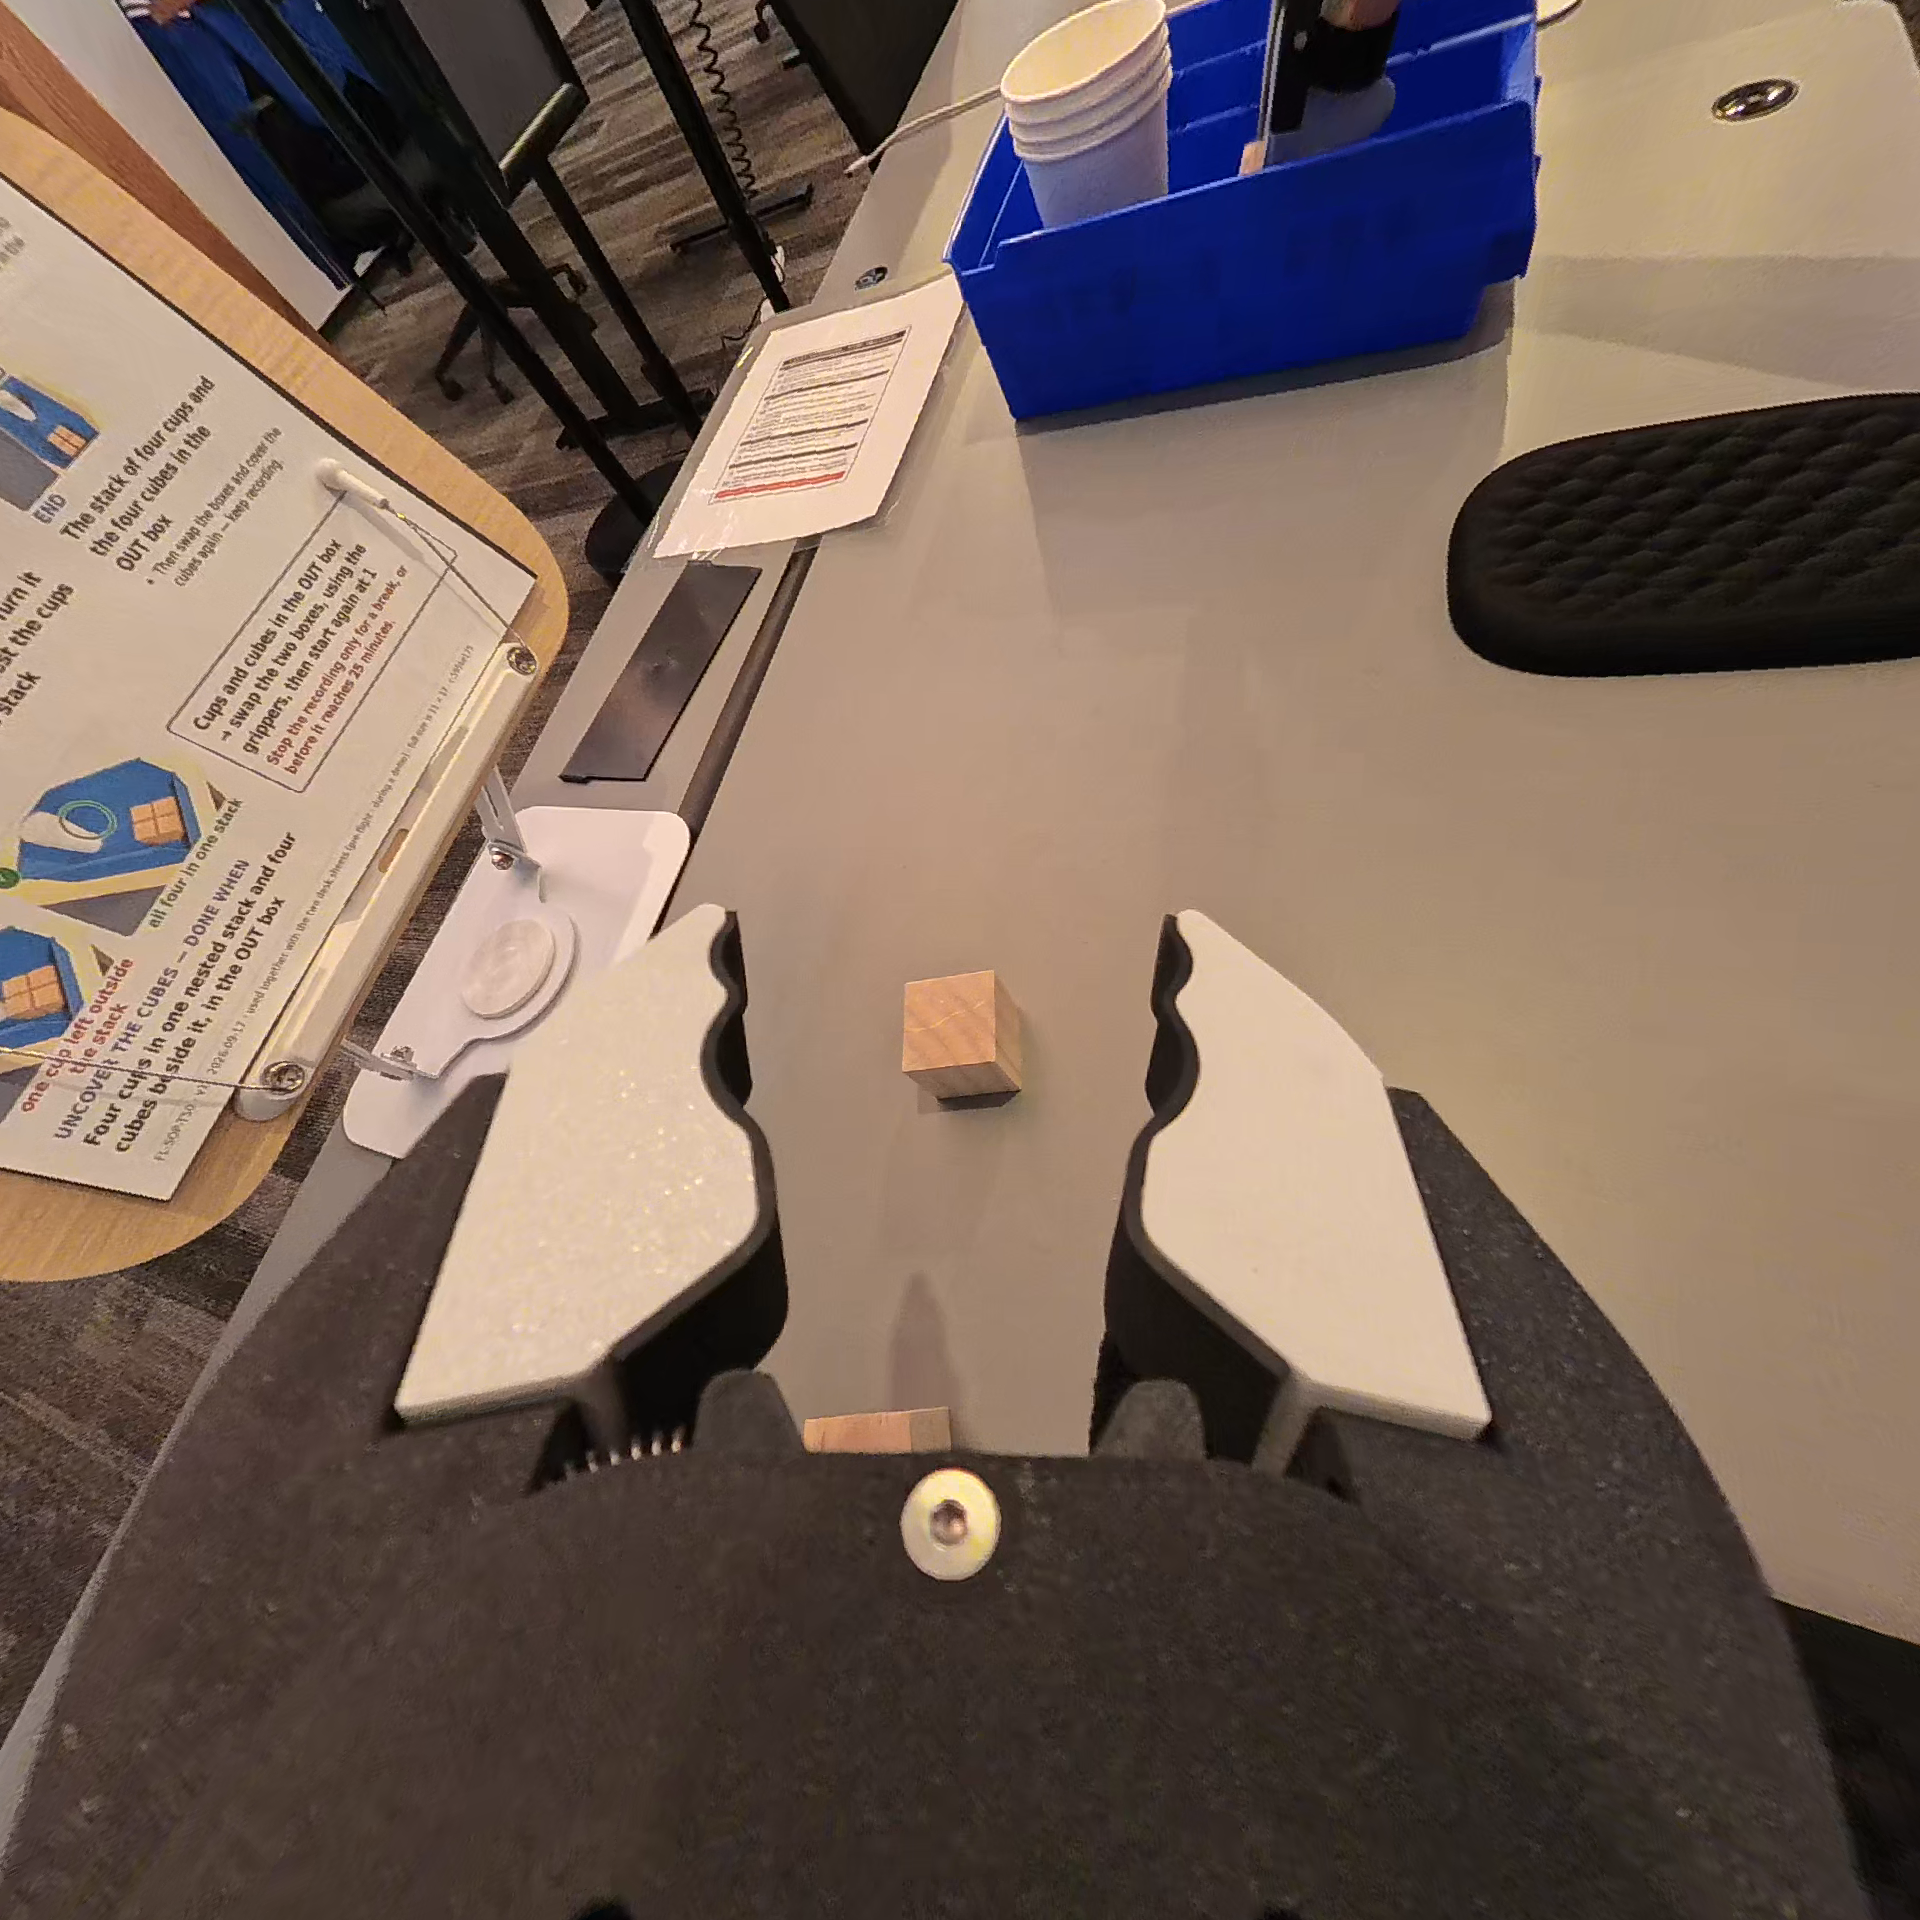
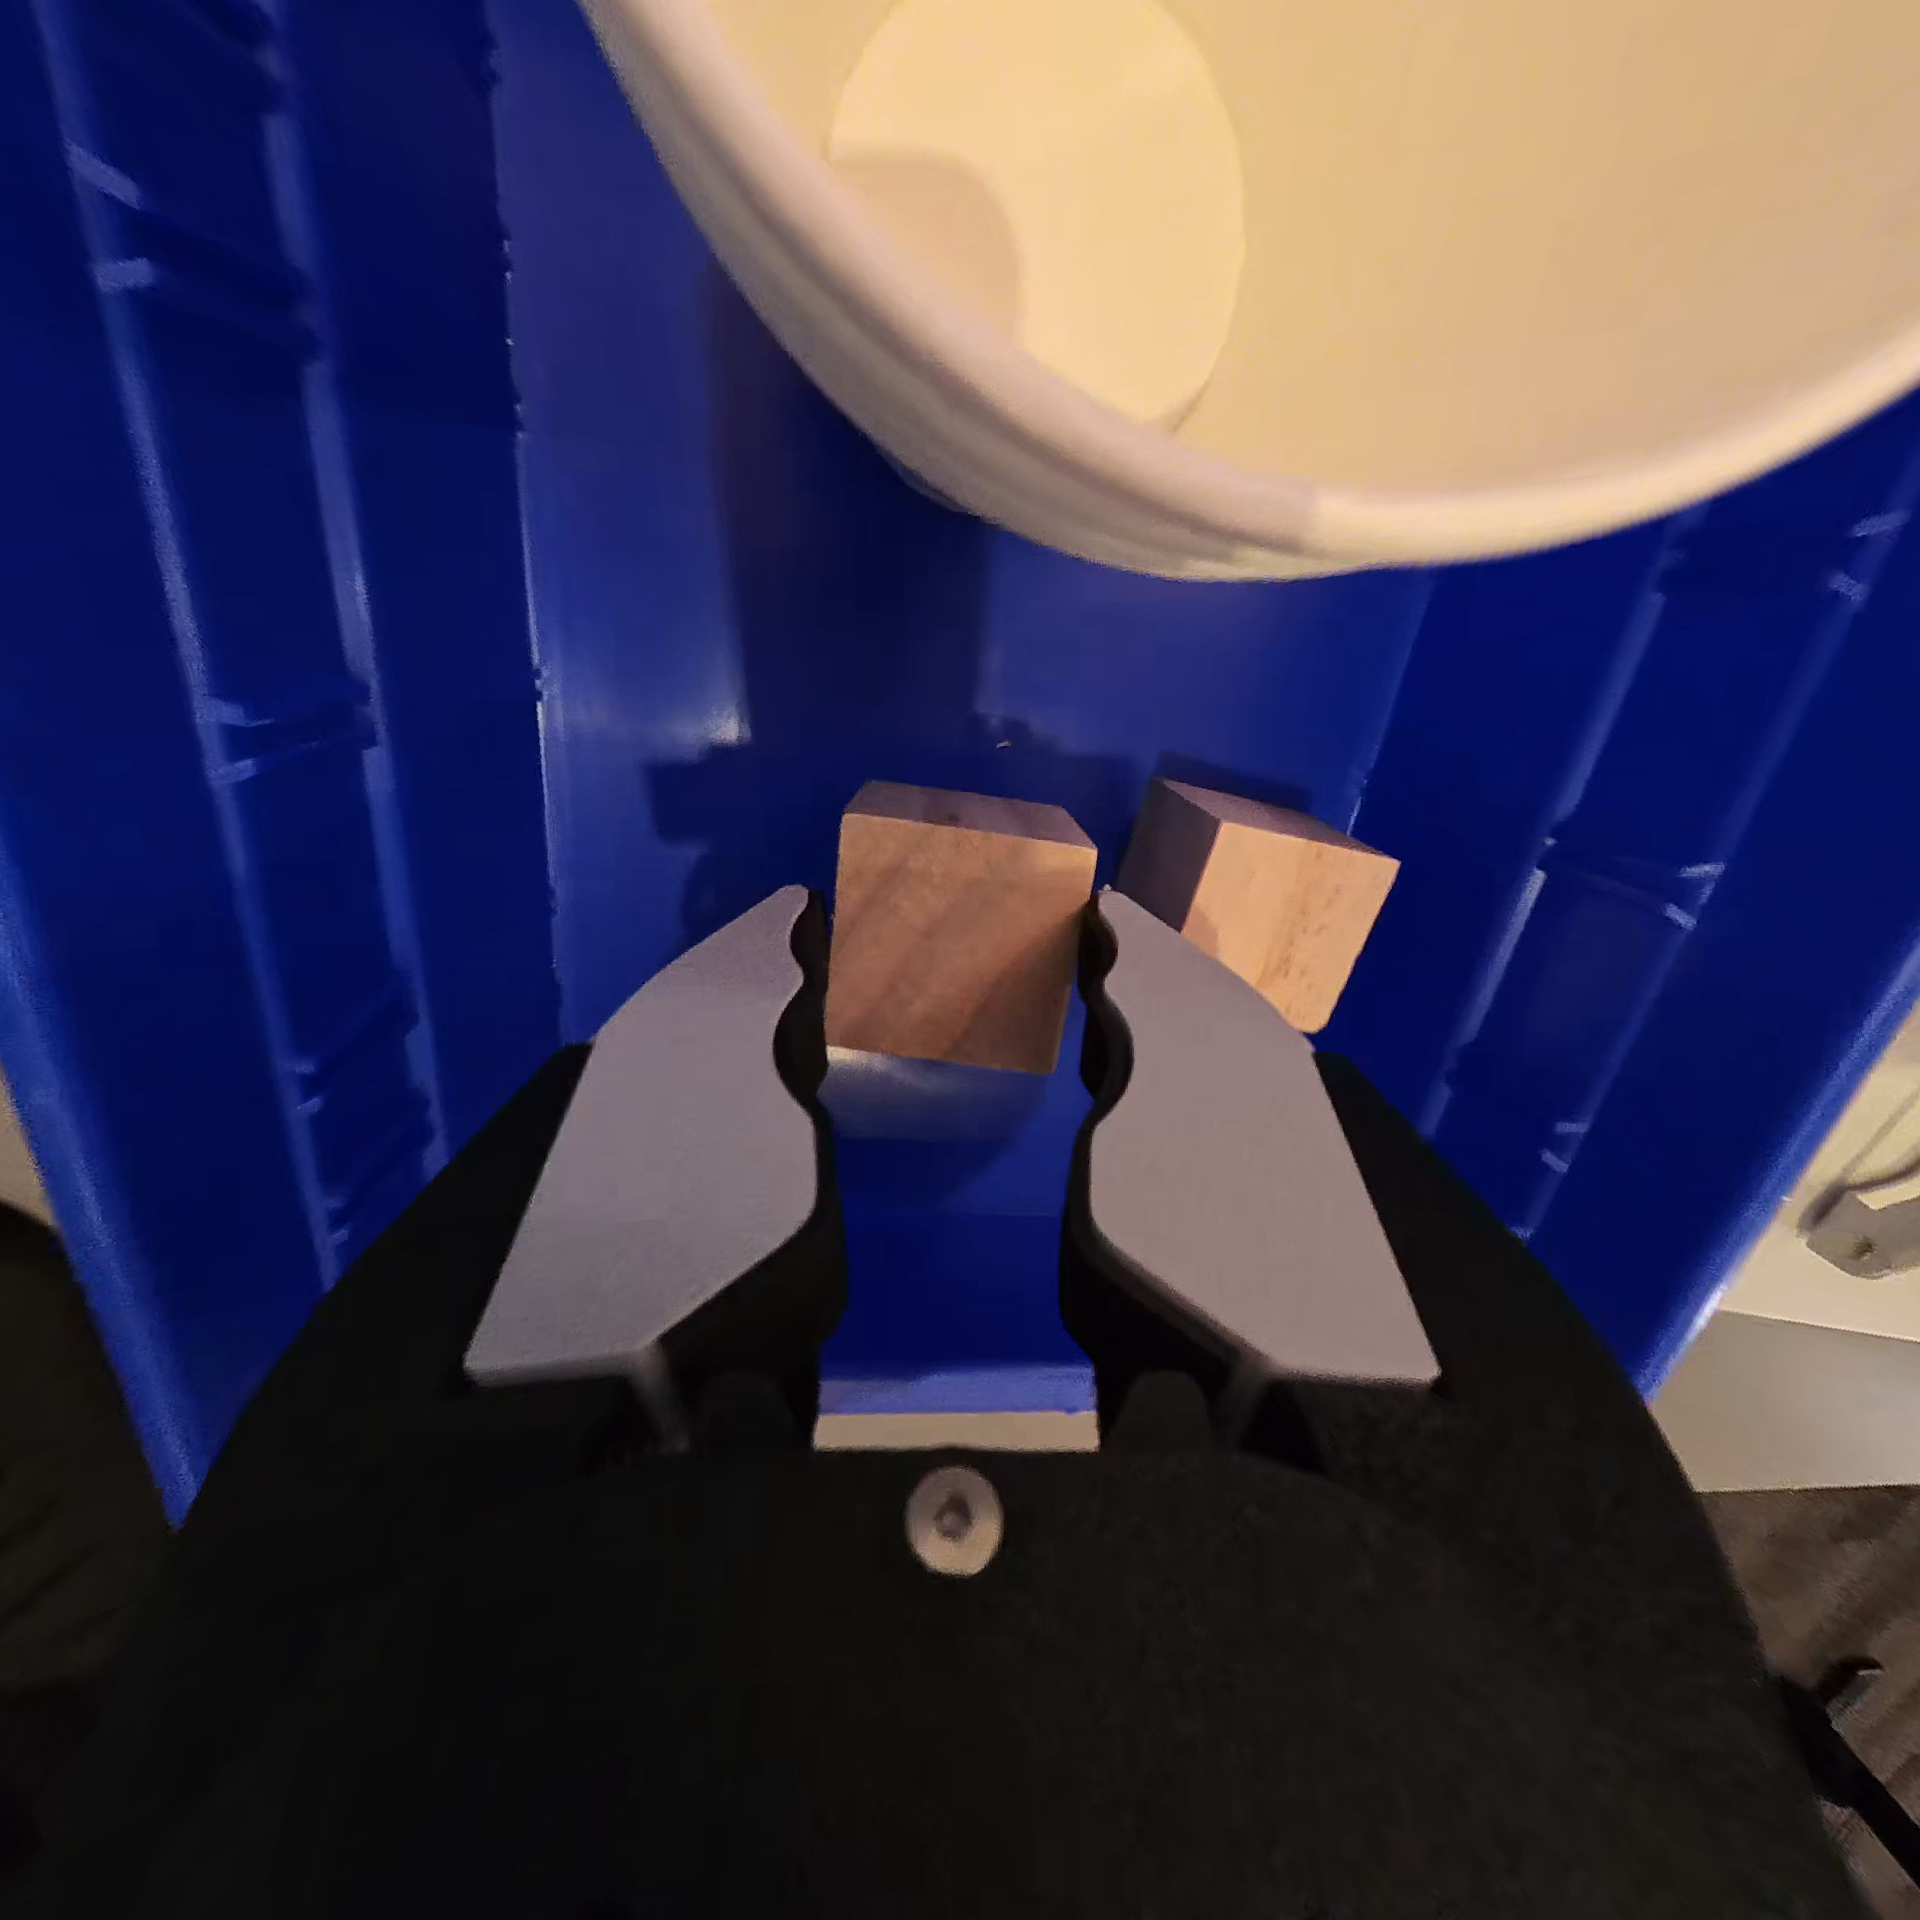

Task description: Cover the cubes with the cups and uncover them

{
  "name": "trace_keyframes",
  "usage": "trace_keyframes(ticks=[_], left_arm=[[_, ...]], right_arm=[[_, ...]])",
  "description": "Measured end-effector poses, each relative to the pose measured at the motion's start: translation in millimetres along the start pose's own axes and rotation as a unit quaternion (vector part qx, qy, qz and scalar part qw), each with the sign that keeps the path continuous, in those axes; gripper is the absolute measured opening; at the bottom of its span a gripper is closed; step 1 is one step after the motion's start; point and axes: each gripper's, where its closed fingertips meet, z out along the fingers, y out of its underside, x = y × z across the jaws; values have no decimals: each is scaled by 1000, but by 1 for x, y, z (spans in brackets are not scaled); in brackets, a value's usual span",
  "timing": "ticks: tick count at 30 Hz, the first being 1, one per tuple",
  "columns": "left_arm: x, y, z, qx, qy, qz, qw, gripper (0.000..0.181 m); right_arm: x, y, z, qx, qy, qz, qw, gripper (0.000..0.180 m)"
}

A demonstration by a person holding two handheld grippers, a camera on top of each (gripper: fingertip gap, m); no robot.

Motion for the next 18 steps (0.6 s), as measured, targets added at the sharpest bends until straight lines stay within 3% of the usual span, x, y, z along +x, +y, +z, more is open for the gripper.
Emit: trace_keyframes(ticks=[18], left_arm=[[-4, 2, -2, -1, -6, -4, 1000, 74]], right_arm=[[7, -1, 23, 11, -12, 21, 1000, 46]])
